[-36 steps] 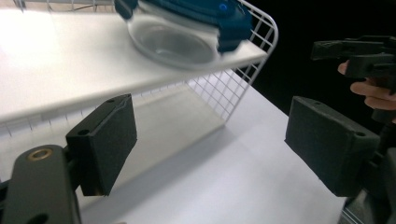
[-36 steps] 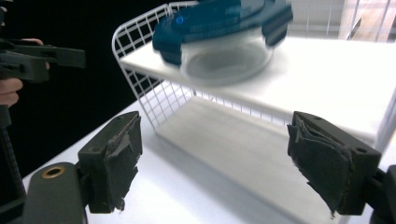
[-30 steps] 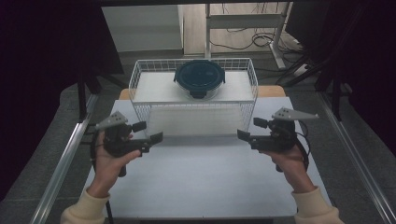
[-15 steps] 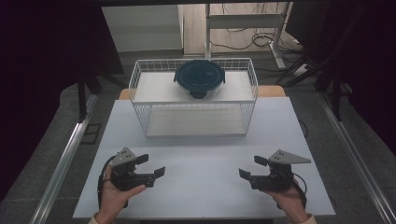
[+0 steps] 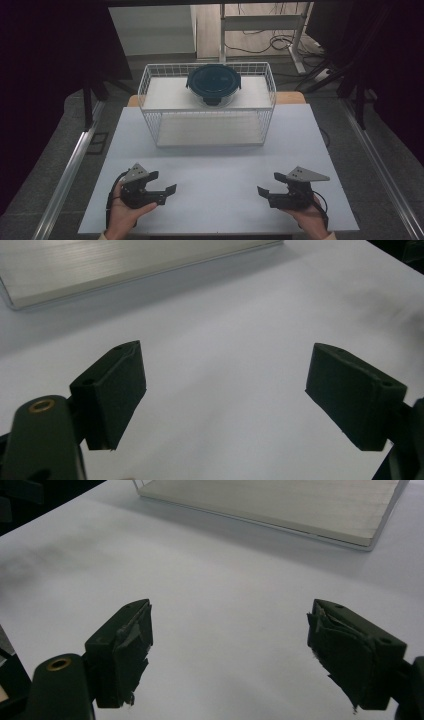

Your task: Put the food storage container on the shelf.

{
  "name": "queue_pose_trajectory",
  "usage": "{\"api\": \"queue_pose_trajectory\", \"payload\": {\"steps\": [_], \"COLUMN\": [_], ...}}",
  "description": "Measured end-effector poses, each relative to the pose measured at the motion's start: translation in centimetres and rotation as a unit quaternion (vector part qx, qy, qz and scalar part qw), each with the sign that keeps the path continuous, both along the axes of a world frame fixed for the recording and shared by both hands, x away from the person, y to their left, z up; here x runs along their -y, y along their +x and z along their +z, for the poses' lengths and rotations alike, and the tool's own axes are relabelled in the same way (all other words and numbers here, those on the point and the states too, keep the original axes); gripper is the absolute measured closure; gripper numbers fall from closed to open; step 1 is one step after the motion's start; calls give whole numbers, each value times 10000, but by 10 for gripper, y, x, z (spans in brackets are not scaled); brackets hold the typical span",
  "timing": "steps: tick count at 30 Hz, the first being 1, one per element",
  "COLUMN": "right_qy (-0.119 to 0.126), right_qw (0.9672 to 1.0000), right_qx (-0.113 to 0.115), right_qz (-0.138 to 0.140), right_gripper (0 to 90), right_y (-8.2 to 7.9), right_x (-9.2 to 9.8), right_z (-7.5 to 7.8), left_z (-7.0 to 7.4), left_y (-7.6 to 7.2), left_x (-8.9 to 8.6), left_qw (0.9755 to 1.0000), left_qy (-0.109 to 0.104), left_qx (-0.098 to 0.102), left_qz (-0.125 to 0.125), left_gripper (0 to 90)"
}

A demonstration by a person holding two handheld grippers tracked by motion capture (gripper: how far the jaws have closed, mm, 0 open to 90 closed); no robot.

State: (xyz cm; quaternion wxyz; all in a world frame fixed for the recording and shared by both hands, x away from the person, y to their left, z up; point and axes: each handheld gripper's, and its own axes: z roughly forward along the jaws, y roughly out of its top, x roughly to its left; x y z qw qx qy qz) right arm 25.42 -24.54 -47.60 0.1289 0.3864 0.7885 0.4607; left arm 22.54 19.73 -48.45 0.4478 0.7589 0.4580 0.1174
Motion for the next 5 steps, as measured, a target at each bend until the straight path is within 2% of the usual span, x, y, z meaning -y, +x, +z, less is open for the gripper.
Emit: {"api": "queue_pose_trajectory", "payload": {"steps": [5], "right_qy": [13], "right_qw": [9999], "right_qx": [106], "right_qz": [-3], "right_gripper": [171], "right_y": [0], "right_x": [1], "right_z": [2], "left_z": [2], "left_y": [0], "left_x": [-1], "left_qw": [10000], "left_qy": [-24], "left_qx": [32], "left_qz": [20], "left_gripper": [161]}}
